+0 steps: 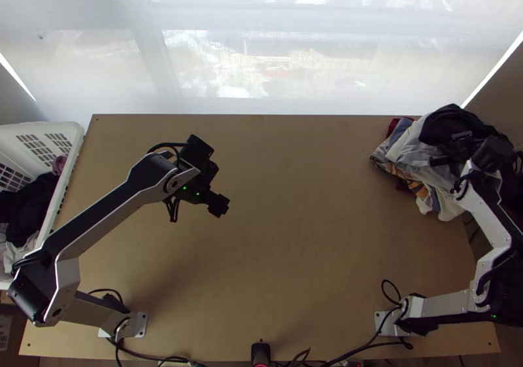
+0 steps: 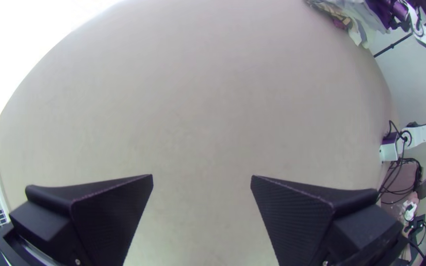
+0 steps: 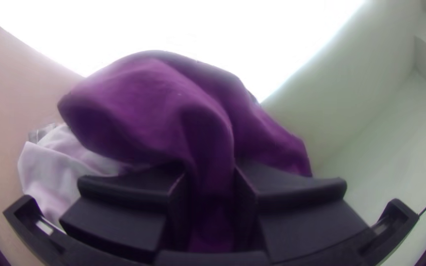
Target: Fold the t-shirt
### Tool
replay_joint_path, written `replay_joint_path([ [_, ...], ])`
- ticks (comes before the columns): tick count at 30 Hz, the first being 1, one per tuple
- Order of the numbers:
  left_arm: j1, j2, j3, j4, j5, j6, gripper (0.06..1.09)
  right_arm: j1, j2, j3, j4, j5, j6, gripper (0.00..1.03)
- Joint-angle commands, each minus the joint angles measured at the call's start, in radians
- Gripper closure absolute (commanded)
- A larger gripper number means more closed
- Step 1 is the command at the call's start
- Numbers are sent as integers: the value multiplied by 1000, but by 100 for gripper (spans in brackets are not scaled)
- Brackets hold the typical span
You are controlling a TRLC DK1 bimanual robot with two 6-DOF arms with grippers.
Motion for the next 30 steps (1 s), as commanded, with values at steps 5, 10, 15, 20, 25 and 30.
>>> replay_joint_path([
  [5, 18, -27, -38, -2, 1, -8, 12, 69, 69, -21, 1, 40, 9, 100],
  [10, 18, -23, -41, 2, -1, -6, 12, 60, 29, -62, 0, 45, 34, 47],
  [15, 18, -15, -41, 6, 1, -8, 12, 51, -73, -93, -35, 45, 101, 4],
  [20, 18, -13, -50, 8, 1, -11, 12, 34, -227, -82, -46, 54, 190, 4],
  [25, 17, -16, -68, 8, 1, -11, 12, 48, -265, 82, -92, 31, 250, 4],
  [30, 8, -18, -48, 8, 1, -20, 12, 61, -84, 284, -147, 32, 308, 4],
])
